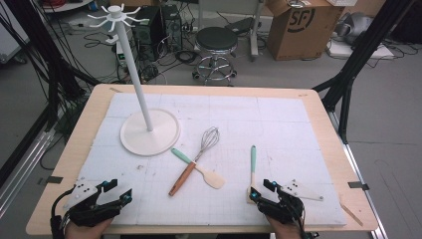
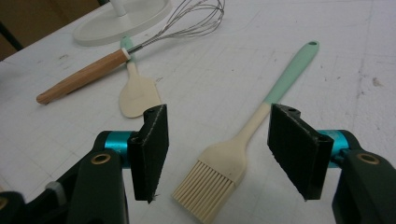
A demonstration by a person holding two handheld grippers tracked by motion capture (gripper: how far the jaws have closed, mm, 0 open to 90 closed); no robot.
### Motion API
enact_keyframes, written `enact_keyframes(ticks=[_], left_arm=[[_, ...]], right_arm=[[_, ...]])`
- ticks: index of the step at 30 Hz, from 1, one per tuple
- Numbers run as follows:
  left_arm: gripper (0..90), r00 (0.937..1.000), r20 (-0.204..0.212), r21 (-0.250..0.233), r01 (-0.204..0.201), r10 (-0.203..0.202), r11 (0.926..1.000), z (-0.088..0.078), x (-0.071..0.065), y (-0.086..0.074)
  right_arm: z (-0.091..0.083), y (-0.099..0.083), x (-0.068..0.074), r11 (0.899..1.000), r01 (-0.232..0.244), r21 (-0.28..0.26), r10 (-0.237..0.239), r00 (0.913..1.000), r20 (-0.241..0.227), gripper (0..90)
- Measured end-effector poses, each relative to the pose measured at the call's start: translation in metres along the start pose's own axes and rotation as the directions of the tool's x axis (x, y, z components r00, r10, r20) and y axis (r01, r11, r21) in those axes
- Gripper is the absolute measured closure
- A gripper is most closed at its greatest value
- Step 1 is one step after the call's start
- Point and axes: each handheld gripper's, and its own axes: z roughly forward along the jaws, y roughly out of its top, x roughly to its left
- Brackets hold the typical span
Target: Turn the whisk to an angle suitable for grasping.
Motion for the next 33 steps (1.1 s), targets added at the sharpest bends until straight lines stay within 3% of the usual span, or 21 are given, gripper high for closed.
enact_keyframes(ticks=[5, 8, 11, 14, 17, 21, 23, 27, 29, 33], left_arm=[[34.9, 1.0000, -0.003, 0.000, -0.004, 0.004, 1.0000, -0.002, 0.000, -0.001], [34.8, 1.0000, -0.007, 0.001, -0.003, 0.003, 1.0000, -0.002, 0.001, -0.001], [34.7, 0.9999, -0.010, 0.002, 0.002, -0.002, 1.0000, -0.003, 0.001, -0.001], [34.7, 0.9999, -0.010, 0.001, 0.001, -0.001, 1.0000, -0.003, 0.002, -0.002], [34.7, 0.9999, -0.016, 0.001, 0.005, -0.005, 1.0000, -0.004, 0.002, -0.002], [34.7, 0.9999, -0.016, 0.004, -0.003, 0.003, 1.0000, -0.004, 0.002, -0.002], [34.7, 0.9999, -0.017, 0.004, 0.000, 0.001, 1.0000, -0.004, 0.002, -0.003], [34.7, 0.9999, -0.016, 0.000, 0.000, 0.000, 1.0000, -0.004, 0.002, -0.003], [34.7, 0.9999, -0.015, -0.002, 0.003, -0.003, 1.0000, -0.005, 0.002, -0.003], [34.7, 0.9997, -0.023, 0.003, 0.005, -0.005, 1.0000, -0.005, 0.002, -0.003]], right_arm=[[0.000, 0.002, 0.005, 1.000, -0.002, -0.003, 0.002, 0.9991, -0.041, 43.0], [0.001, 0.005, 0.010, 1.000, -0.011, -0.004, 0.010, 0.9939, -0.110, 55.3], [0.005, 0.010, 0.018, 1.000, -0.005, 0.010, 0.007, 0.9825, -0.186, 66.5], [0.011, 0.016, 0.027, 0.999, -0.026, 0.032, 0.033, 0.9632, -0.267, 76.3], [0.019, 0.023, 0.038, 0.997, -0.006, 0.074, 0.031, 0.9426, -0.332, 86.3], [0.032, 0.031, 0.049, 0.991, -0.019, 0.134, 0.072, 0.9140, -0.399, 89.2], [0.040, 0.033, 0.053, 0.985, -0.034, 0.169, 0.105, 0.8976, -0.428, 89.2], [0.064, 0.037, 0.062, 0.956, -0.082, 0.282, 0.213, 0.8529, -0.476, 89.3], [0.076, 0.038, 0.066, 0.941, -0.084, 0.328, 0.241, 0.8463, -0.475, 89.3], [0.090, 0.041, 0.072, 0.933, -0.092, 0.349, 0.261, 0.8405, -0.475, 89.3]])
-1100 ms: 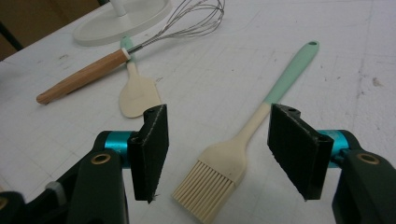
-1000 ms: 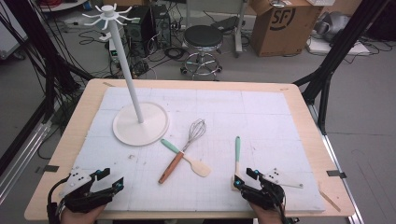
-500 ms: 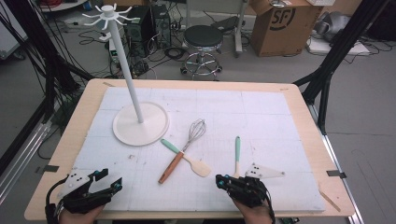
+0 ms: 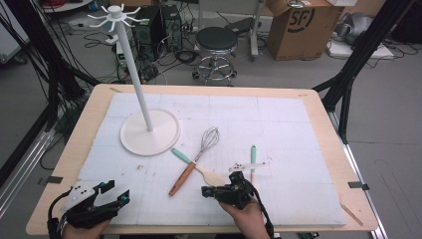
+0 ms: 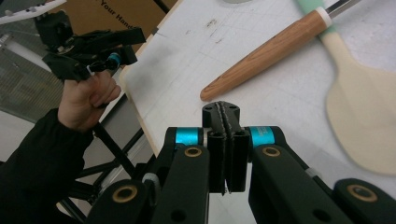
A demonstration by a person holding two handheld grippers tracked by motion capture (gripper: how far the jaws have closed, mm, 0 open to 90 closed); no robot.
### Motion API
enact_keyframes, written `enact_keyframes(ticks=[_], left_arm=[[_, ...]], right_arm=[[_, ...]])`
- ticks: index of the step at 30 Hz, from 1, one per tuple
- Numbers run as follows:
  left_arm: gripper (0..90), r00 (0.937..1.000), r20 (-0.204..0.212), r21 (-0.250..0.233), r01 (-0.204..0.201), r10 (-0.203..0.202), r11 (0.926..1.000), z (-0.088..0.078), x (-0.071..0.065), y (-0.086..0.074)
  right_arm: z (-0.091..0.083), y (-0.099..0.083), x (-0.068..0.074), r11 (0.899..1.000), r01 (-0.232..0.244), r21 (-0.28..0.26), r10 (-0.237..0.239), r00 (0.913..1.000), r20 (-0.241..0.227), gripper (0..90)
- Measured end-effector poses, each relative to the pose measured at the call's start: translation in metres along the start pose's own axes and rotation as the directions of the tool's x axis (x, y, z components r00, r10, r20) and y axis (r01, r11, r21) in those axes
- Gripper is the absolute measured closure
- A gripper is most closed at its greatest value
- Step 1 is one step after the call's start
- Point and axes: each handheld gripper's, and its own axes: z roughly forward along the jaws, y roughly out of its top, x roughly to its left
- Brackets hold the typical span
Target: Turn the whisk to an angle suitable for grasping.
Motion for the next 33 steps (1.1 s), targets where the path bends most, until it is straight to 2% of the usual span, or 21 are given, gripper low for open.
enact_keyframes(ticks=[7, 10, 12, 18, 21, 25, 29, 33], left_arm=[[34.6, 1.0000, 0.009, -0.005, 0.000, 0.000, 1.0000, -0.001, -0.001, 0.000], [34.7, 1.0000, 0.009, -0.005, 0.002, -0.002, 1.0000, -0.001, -0.001, 0.000], [34.6, 0.9999, 0.005, -0.008, 0.009, -0.009, 0.9999, -0.001, 0.000, -0.001], [34.6, 0.9999, 0.008, -0.017, 0.013, -0.013, 0.9998, -0.003, 0.001, -0.001], [34.7, 0.9999, 0.010, -0.018, 0.012, -0.012, 0.9998, -0.004, 0.001, -0.002], [34.7, 0.9999, 0.010, -0.021, 0.012, -0.012, 0.9997, -0.005, 0.000, -0.002], [34.7, 0.9999, 0.003, -0.019, 0.013, -0.013, 0.9997, -0.007, 0.001, -0.002], [34.7, 0.9999, 0.002, -0.018, 0.017, -0.017, 0.9997, -0.006, 0.001, -0.003]], right_arm=[[0.029, 0.008, -0.003, 0.996, -0.054, 0.072, 0.056, 0.9982, -0.022, 89.4], [0.045, 0.012, -0.001, 0.993, -0.045, 0.112, 0.048, 0.9986, -0.024, 89.4], [0.054, 0.013, 0.000, 0.987, -0.053, 0.149, 0.057, 0.9981, -0.022, 89.4], [0.083, 0.010, 0.005, 0.971, -0.039, 0.238, 0.035, 0.9992, 0.021, 89.4], [0.091, 0.013, 0.005, 0.968, -0.047, 0.247, 0.046, 0.9989, 0.010, 89.5], [0.097, 0.020, 0.004, 0.966, -0.039, 0.257, 0.034, 0.9992, 0.022, 89.5], [0.103, 0.024, 0.003, 0.967, -0.051, 0.250, 0.048, 0.9987, 0.015, 89.5], [0.110, 0.030, 0.005, 0.967, -0.026, 0.254, 0.018, 0.9992, 0.035, 89.5]])
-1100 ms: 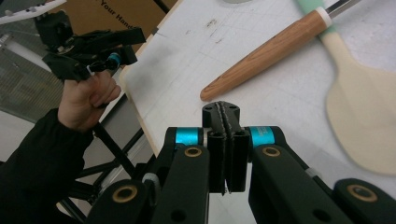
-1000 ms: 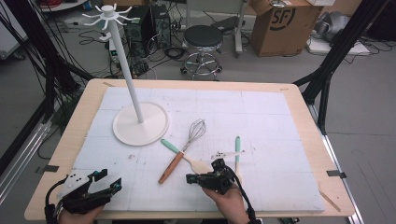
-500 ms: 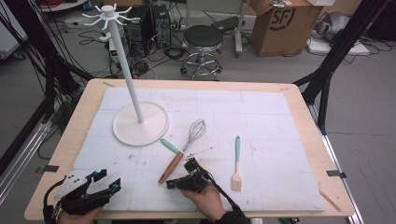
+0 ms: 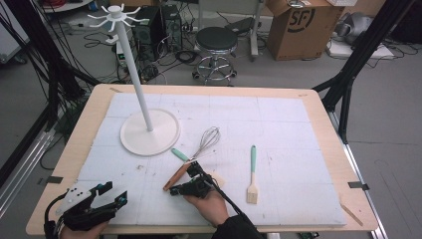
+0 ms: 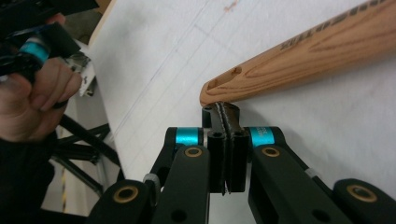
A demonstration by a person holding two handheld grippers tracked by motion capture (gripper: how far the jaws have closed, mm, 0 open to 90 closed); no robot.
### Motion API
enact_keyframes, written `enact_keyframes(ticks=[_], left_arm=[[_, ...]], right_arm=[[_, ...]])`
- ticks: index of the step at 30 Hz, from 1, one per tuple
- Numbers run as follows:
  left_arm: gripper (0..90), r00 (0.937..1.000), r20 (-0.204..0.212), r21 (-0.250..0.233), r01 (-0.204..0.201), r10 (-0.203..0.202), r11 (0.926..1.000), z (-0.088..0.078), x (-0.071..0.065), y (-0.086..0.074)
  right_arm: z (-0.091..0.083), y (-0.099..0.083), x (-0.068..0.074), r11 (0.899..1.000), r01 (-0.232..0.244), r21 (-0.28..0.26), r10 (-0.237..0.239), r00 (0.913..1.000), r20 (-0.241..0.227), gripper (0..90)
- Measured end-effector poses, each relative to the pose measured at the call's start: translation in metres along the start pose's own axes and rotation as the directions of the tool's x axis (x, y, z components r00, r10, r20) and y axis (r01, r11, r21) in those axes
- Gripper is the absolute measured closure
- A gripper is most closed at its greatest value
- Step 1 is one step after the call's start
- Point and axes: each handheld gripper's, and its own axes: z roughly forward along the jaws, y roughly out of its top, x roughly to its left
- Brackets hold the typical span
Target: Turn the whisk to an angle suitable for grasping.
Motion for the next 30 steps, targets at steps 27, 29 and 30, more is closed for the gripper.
enact_keyframes(ticks=[27, 29, 30], left_arm=[[34.7, 1.0000, -0.006, 0.010, -0.002, 0.002, 0.9999, -0.003, 0.000, -0.003], [34.6, 0.9999, -0.010, 0.011, 0.002, -0.002, 0.9999, -0.004, 0.000, -0.003], [34.6, 0.9999, -0.011, 0.009, 0.004, -0.004, 1.0000, -0.005, 0.001, -0.004]], right_arm=[[0.023, 0.046, -0.012, 0.995, 0.017, -0.098, -0.007, 0.9948, 0.101, 89.5], [0.022, 0.046, -0.013, 0.995, 0.009, -0.097, 0.002, 0.9943, 0.107, 89.4], [0.020, 0.046, -0.011, 0.996, 0.023, -0.087, -0.012, 0.9928, 0.119, 89.5]])
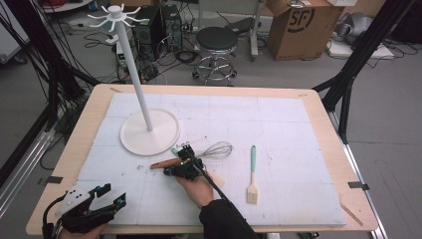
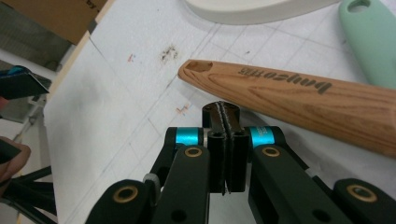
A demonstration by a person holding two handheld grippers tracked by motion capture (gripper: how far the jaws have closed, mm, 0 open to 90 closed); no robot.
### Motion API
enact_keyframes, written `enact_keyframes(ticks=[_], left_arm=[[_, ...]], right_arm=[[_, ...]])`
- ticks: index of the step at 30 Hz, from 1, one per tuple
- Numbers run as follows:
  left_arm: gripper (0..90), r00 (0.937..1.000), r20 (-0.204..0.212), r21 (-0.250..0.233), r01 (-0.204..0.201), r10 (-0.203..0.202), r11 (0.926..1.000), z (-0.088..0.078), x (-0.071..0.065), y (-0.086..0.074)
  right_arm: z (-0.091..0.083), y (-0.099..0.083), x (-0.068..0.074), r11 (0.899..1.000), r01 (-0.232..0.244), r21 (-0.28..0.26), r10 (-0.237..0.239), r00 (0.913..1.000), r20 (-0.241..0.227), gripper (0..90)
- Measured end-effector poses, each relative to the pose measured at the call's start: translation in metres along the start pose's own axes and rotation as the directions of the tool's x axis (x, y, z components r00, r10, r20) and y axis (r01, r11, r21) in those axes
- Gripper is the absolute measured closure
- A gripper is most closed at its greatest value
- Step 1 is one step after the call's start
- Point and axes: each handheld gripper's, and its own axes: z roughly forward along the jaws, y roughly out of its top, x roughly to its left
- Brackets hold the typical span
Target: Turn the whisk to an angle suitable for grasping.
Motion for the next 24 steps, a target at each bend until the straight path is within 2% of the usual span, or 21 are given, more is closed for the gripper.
enact_keyframes(ticks=[2, 4, 6, 7, 9, 10, 16, 20, 24], left_arm=[[34.6, 1.0000, -0.003, -0.001, -0.001, 0.001, 1.0000, -0.001, 0.000, 0.000], [34.7, 1.0000, 0.000, -0.006, 0.005, -0.005, 1.0000, -0.002, 0.002, 0.000], [34.6, 1.0000, -0.002, -0.002, 0.006, -0.006, 1.0000, -0.002, 0.001, -0.001], [34.7, 1.0000, 0.000, 0.001, 0.001, -0.001, 1.0000, -0.002, 0.001, -0.001], [34.6, 1.0000, -0.001, -0.001, -0.004, 0.004, 1.0000, -0.002, -0.001, -0.001], [34.7, 1.0000, -0.001, 0.002, -0.006, 0.006, 1.0000, -0.002, -0.001, -0.001], [34.6, 1.0000, -0.008, 0.000, 0.004, -0.004, 1.0000, -0.003, 0.001, -0.002], [34.6, 1.0000, -0.003, -0.001, 0.003, -0.003, 1.0000, -0.003, 0.001, -0.002], [34.6, 1.0000, 0.000, 0.000, -0.001, 0.001, 1.0000, -0.002, -0.001, -0.001]], right_arm=[[-0.009, 0.002, 0.003, 0.999, 0.035, -0.011, -0.035, 0.9993, 0.014, 89.4], [-0.028, 0.009, 0.003, 0.997, 0.045, -0.069, -0.043, 0.9984, 0.036, 89.6], [-0.043, 0.017, -0.005, 0.992, 0.028, -0.123, -0.020, 0.9973, 0.071, 89.6], [-0.049, 0.022, -0.012, 0.990, 0.006, -0.144, 0.007, 0.9962, 0.087, 89.6], [-0.055, 0.028, -0.026, 0.986, -0.048, -0.160, 0.065, 0.9926, 0.102, 89.5], [-0.056, 0.029, -0.031, 0.984, -0.051, -0.169, 0.071, 0.9902, 0.120, 89.5], [-0.053, 0.030, -0.047, 0.988, -0.053, -0.147, 0.085, 0.9712, 0.222, 89.5], [-0.057, 0.028, -0.046, 0.991, -0.035, -0.127, 0.070, 0.9575, 0.280, 89.4], [-0.053, 0.024, -0.046, 0.997, -0.031, -0.076, 0.052, 0.9546, 0.293, 89.4]])
